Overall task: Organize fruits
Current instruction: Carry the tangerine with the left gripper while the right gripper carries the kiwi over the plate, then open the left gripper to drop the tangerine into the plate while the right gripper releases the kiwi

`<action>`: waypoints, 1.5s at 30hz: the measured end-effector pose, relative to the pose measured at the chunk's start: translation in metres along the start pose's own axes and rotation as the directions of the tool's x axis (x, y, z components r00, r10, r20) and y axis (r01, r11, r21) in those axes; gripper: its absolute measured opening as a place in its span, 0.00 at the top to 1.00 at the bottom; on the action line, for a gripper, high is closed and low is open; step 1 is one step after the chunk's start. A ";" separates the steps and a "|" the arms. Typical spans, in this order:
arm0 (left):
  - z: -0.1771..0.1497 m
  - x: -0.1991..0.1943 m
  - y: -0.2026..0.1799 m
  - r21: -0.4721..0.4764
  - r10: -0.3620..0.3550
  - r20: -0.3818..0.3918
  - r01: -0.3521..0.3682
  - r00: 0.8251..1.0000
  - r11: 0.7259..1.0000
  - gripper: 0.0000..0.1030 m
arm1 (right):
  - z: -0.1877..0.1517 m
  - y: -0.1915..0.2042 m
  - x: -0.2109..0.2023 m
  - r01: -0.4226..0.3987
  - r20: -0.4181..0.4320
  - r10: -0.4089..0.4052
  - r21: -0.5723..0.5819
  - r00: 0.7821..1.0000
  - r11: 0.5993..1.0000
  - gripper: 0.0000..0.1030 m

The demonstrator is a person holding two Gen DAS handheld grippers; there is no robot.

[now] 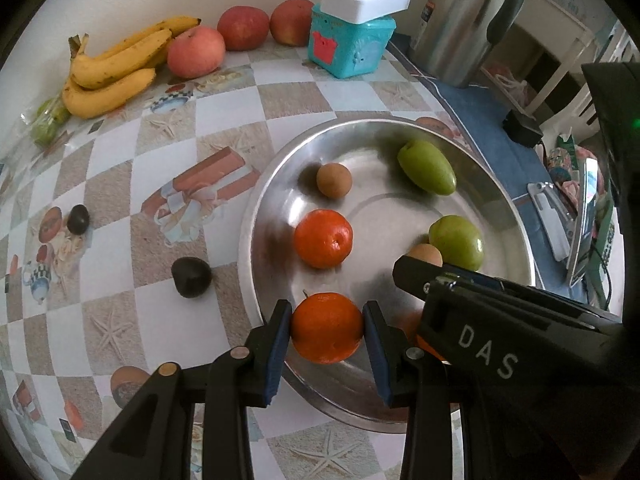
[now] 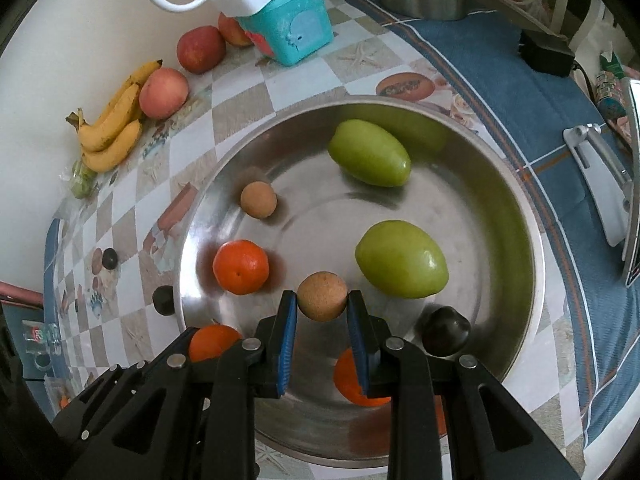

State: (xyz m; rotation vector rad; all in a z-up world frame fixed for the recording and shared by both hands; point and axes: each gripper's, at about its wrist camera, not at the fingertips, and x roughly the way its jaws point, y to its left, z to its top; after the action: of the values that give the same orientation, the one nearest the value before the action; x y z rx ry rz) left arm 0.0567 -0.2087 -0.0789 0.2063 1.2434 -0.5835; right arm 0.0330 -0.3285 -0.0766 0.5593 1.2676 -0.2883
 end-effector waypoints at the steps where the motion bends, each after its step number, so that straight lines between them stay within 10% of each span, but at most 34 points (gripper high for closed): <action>1: 0.000 0.001 0.000 0.001 0.000 -0.003 0.000 1.000 1.000 0.62 | 0.000 0.000 0.001 0.001 -0.003 -0.001 -0.001 1.000 1.000 0.74; 29: 0.002 -0.004 -0.002 -0.001 -0.007 0.003 0.007 1.000 1.000 0.52 | 0.003 0.004 0.006 0.017 -0.022 -0.017 0.002 1.000 1.000 0.63; 45: 0.015 -0.044 0.053 -0.201 0.069 0.064 -0.055 0.996 0.978 0.49 | 0.007 0.009 -0.031 0.005 0.078 -0.005 -0.005 0.997 1.000 0.64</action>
State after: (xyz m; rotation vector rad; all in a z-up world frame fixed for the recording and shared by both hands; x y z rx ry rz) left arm 0.0883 -0.1574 -0.0414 0.0554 1.2135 -0.4061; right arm 0.0345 -0.3280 -0.0434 0.5354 1.1937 -0.3080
